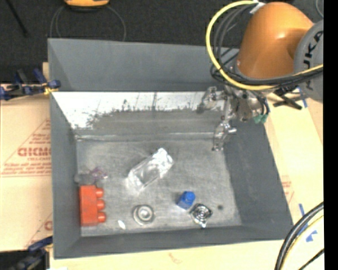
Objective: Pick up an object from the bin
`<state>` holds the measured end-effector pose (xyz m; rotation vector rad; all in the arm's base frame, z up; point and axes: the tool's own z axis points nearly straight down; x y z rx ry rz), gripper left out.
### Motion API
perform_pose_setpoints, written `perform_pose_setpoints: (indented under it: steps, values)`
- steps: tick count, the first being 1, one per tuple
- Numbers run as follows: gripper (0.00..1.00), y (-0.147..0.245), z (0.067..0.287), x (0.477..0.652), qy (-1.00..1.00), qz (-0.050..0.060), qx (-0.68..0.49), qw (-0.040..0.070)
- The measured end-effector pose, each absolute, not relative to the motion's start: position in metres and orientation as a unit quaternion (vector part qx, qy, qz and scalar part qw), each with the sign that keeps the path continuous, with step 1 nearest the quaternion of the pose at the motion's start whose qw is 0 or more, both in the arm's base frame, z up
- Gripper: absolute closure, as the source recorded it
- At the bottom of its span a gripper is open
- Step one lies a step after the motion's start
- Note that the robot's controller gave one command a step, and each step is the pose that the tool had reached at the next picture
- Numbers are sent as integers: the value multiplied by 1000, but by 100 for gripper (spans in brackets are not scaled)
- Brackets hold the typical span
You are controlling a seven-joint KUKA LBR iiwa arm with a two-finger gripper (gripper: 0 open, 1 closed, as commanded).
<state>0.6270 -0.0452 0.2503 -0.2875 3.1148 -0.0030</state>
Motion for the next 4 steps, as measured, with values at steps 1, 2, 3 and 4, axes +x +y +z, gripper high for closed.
perform_pose_setpoints:
  steps: [1,2,3,4]
  values:
    - [0,39,142,581,995,2,-102,-3]
    - [0,55,74,595,996,2,-94,11]
    - [0,56,74,612,1000,1,-24,2]
    - [100,56,78,615,1000,1,-25,9]
